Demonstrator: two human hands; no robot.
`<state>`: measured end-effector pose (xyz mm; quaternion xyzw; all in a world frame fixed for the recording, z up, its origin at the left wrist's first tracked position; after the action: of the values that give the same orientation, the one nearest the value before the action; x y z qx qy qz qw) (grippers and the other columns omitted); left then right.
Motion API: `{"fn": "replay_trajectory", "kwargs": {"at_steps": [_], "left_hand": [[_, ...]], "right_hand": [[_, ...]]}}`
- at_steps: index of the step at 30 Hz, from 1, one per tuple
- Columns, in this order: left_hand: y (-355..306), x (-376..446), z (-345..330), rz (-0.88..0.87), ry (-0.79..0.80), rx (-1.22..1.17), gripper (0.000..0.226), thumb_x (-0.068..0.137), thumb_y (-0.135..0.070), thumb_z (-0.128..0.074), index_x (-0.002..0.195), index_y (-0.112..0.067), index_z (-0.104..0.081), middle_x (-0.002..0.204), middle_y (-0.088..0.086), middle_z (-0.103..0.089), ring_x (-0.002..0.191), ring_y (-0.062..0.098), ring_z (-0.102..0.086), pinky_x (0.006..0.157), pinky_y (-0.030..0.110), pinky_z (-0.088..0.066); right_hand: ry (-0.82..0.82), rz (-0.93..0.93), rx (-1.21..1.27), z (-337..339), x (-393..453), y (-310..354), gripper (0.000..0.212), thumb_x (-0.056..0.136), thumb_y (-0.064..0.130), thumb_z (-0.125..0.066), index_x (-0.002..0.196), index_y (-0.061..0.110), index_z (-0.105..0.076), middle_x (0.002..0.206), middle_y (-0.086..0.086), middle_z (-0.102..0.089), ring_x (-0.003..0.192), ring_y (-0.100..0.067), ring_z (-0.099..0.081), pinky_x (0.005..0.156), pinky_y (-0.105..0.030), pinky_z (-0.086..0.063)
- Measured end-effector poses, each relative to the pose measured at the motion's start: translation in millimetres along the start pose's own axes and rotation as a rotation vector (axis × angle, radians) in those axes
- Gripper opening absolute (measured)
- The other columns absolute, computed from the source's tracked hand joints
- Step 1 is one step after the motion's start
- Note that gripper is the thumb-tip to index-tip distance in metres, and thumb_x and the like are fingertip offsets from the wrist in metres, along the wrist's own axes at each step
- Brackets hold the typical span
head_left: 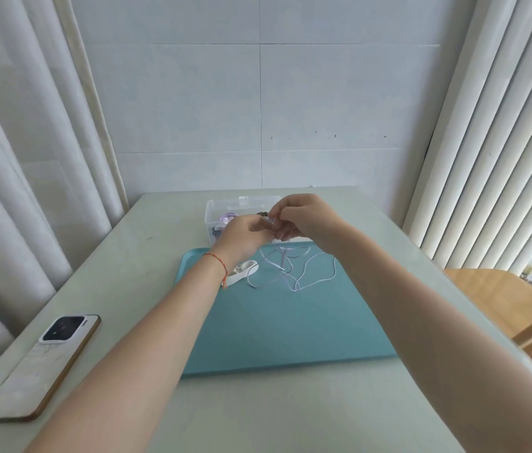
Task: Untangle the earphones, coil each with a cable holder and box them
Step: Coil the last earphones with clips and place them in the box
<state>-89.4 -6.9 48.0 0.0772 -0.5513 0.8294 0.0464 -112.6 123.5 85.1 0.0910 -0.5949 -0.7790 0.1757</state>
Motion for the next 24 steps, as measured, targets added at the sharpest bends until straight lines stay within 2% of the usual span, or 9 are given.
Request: {"fn": "replay_trajectory", "kwargs": {"at_steps": [5, 7, 9, 12, 14, 16, 18, 21, 24], "left_hand": [[19.9, 3.1, 20.7, 0.046, -0.205, 0.500, 0.015, 0.085, -0.022, -0.063, 0.070, -0.024, -0.065, 0.077, -0.003, -0.066, 0.083, 0.020, -0.061, 0.068, 0.024, -0.040], [22.4, 1.4, 24.8, 0.064, -0.236, 0.594, 0.015, 0.080, -0.018, -0.062, 0.067, -0.015, -0.067, 0.076, 0.004, -0.068, 0.080, 0.025, -0.061, 0.065, 0.028, -0.045], [24.7, 0.3, 28.0, 0.083, -0.246, 0.662, 0.013, 0.076, -0.015, -0.061, 0.067, -0.011, -0.068, 0.077, 0.008, -0.068, 0.079, 0.028, -0.061, 0.065, 0.031, -0.049], [28.0, 0.0, 33.0, 0.096, -0.264, 0.673, 0.024, 0.078, -0.016, -0.060, 0.055, -0.011, -0.058, 0.065, 0.009, -0.061, 0.069, 0.029, -0.053, 0.059, 0.029, -0.043], [26.8, 2.4, 31.1, 0.061, -0.221, 0.650, 0.038, 0.084, -0.020, -0.061, 0.049, -0.011, -0.046, 0.054, 0.007, -0.044, 0.061, 0.026, -0.040, 0.053, 0.029, -0.032], [21.1, 3.8, 24.3, 0.041, -0.142, 0.606, 0.039, 0.088, -0.029, -0.063, 0.054, -0.012, -0.055, 0.050, 0.004, -0.034, 0.054, 0.020, -0.033, 0.050, 0.028, -0.027], [15.7, 5.2, 14.9, 0.043, -0.054, 0.542, 0.032, 0.090, -0.038, -0.062, 0.069, -0.016, -0.072, 0.043, -0.002, -0.038, 0.053, 0.015, -0.037, 0.058, 0.026, -0.036], [6.9, 3.3, 1.5, 0.049, 0.024, 0.434, 0.034, 0.092, -0.039, -0.060, 0.068, -0.019, -0.073, 0.041, -0.014, -0.052, 0.062, 0.020, -0.054, 0.074, 0.029, -0.046], [7.4, 3.6, 0.4, 0.075, 0.014, 0.302, 0.034, 0.089, -0.034, -0.058, 0.063, -0.016, -0.069, 0.054, -0.003, -0.067, 0.060, 0.016, -0.065, 0.083, 0.034, -0.052]], "right_hand": [[-0.247, -0.098, -0.007, 20.0, 8.3, -16.5, 0.038, 0.082, -0.009, -0.030, 0.072, 0.008, -0.062, 0.067, -0.008, -0.057, 0.038, -0.016, -0.049, 0.041, -0.023, -0.046], [-0.407, -0.130, -0.044, 33.5, 7.7, -22.8, 0.038, 0.080, -0.007, -0.032, 0.075, 0.012, -0.064, 0.074, -0.008, -0.059, 0.047, -0.019, -0.048, 0.045, -0.024, -0.040], [-0.572, -0.152, -0.117, 48.5, 2.4, -27.9, 0.040, 0.082, -0.005, -0.034, 0.093, 0.010, -0.069, 0.091, -0.009, -0.064, 0.067, -0.024, -0.053, 0.052, -0.026, -0.040], [-0.694, -0.190, -0.241, 65.5, -3.0, -34.5, 0.043, 0.080, -0.006, -0.035, 0.110, -0.001, -0.065, 0.116, -0.018, -0.063, 0.099, -0.038, -0.059, 0.073, -0.040, -0.053], [-0.654, -0.222, -0.415, 67.1, -0.4, -37.5, 0.042, 0.081, -0.001, -0.037, 0.111, 0.007, -0.066, 0.124, -0.015, -0.057, 0.114, -0.036, -0.053, 0.091, -0.038, -0.048], [-0.523, -0.186, -0.592, 55.1, 2.2, -34.4, 0.042, 0.084, 0.004, -0.039, 0.115, 0.015, -0.065, 0.128, -0.011, -0.050, 0.119, -0.031, -0.047, 0.097, -0.033, -0.041], [-0.363, -0.065, -0.616, 35.6, 4.8, -27.9, 0.043, 0.084, 0.002, -0.039, 0.112, 0.018, -0.068, 0.125, -0.008, -0.054, 0.110, -0.027, -0.053, 0.086, -0.028, -0.043], [-0.078, 0.052, -0.513, 0.9, -1.6, -17.1, 0.039, 0.084, 0.001, -0.042, 0.106, 0.018, -0.070, 0.109, 0.002, -0.065, 0.095, -0.015, -0.059, 0.071, -0.022, -0.043], [0.075, 0.042, -0.416, -14.6, -6.9, -15.8, 0.027, 0.085, 0.007, -0.047, 0.098, 0.009, -0.071, 0.085, -0.001, -0.068, 0.072, -0.012, -0.062, 0.064, -0.019, -0.046]]}}
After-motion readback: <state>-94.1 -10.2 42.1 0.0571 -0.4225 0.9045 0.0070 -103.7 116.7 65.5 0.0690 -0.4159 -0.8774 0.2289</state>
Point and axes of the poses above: each hand's wrist, its own x-axis towards the middle knuckle, its own z-axis out of the back of the hand, y = z × x, the point moved 5 cm from there along x, towards the middle knuckle
